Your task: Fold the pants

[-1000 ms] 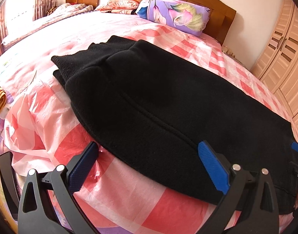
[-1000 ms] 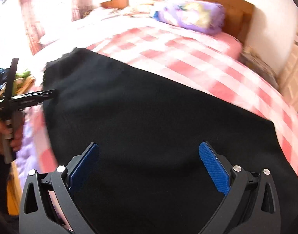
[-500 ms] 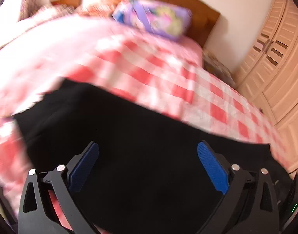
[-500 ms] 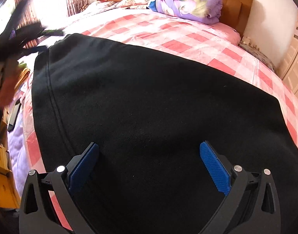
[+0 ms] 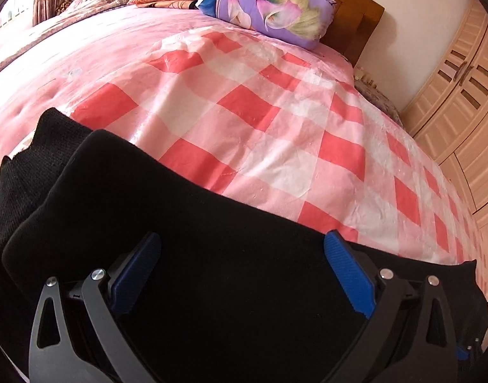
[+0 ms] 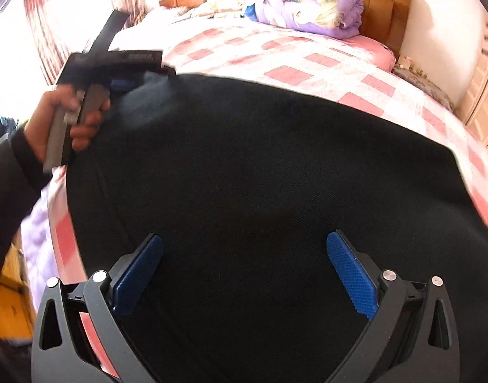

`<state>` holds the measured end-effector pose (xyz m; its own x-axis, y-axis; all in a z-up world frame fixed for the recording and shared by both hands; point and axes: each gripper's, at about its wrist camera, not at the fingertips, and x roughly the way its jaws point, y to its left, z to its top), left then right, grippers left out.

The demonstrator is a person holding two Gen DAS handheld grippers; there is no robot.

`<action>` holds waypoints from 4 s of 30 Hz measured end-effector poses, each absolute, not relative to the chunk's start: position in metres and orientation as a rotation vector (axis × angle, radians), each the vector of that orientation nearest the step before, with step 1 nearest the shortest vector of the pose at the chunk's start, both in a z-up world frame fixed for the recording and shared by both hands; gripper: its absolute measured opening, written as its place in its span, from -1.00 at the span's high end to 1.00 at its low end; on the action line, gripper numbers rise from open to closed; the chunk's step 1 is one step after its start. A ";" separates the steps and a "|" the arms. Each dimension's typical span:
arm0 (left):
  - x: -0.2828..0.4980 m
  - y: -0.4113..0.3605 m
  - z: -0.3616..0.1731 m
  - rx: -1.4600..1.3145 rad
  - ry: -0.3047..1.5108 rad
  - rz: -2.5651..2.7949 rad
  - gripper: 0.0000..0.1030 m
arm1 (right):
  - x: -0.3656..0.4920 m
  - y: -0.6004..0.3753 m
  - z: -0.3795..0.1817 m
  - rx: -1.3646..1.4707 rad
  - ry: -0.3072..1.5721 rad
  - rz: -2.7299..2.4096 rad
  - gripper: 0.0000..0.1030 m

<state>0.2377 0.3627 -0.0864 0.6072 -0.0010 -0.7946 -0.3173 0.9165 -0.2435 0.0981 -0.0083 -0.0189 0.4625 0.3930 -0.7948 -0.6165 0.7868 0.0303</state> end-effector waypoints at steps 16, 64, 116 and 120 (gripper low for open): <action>0.240 0.359 -0.085 -0.349 0.918 0.206 -0.97 | 0.053 -0.230 -0.034 -0.099 0.973 0.229 -0.92; 0.055 0.505 -0.066 -0.984 0.678 0.097 -0.66 | 0.108 -0.097 0.006 -0.098 0.775 0.527 -0.91; 0.006 0.133 -0.040 0.471 0.446 -0.149 -0.88 | 0.130 -0.164 -0.011 0.532 0.727 0.661 -0.89; 0.034 0.178 -0.049 0.379 0.526 0.037 -0.86 | 0.145 -0.139 -0.033 0.656 0.968 0.742 -0.57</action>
<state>0.0340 0.1781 -0.0490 0.8656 0.1305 -0.4835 0.0623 0.9299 0.3626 0.1451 -0.1394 -0.0328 0.3676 0.7967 -0.4798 -0.2570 0.5828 0.7709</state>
